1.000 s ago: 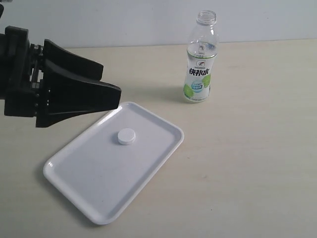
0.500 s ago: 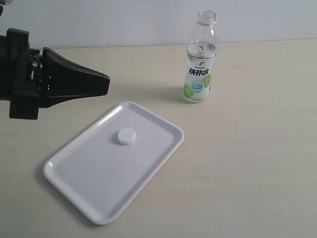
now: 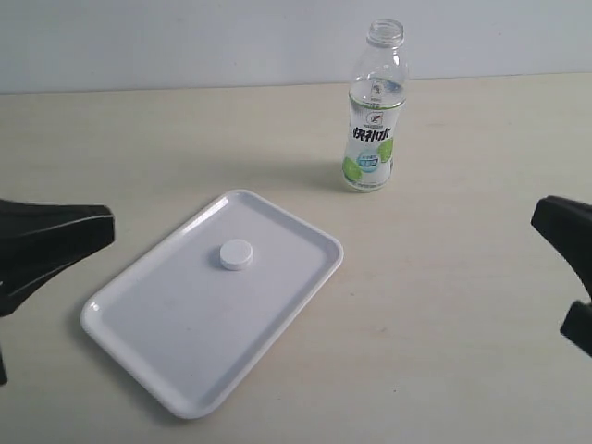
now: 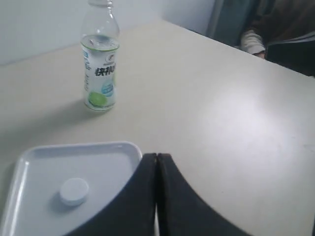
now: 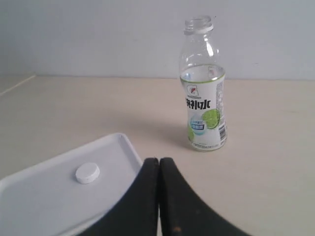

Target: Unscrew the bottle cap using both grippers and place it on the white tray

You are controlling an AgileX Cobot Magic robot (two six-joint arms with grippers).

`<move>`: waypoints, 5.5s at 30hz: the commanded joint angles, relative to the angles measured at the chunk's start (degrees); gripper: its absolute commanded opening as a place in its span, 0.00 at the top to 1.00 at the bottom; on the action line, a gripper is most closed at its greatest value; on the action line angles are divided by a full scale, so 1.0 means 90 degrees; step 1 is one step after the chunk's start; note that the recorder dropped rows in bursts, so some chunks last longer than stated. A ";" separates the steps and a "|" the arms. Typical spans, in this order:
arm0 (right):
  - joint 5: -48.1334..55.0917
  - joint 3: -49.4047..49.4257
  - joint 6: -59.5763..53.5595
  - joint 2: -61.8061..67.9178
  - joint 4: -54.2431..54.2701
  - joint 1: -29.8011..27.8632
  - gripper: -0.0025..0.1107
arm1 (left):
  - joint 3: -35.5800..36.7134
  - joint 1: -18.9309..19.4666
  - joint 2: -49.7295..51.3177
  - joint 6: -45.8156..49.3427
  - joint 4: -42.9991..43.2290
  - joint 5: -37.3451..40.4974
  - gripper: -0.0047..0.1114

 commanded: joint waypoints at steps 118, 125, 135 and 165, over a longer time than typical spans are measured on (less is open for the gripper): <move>0.2986 0.0424 -0.6800 -0.3671 0.6042 -0.1217 0.98 | 0.1832 -0.0145 -0.4983 0.0694 -0.0169 -0.3097 0.96; 0.2986 0.0424 -0.6789 -0.3671 0.6042 -0.1217 0.98 | 0.1832 0.0214 -0.4983 0.0611 -0.0166 -0.3114 0.96; 0.2986 0.0424 -0.6789 -0.3671 0.6042 -0.1217 0.98 | 0.1832 0.1872 -0.4983 0.0562 -0.0132 -0.2513 0.96; 0.2986 0.0424 -0.6789 -0.3671 0.6042 -0.1217 0.98 | 0.1832 0.1872 -0.4983 -1.0872 1.0665 -0.3157 0.96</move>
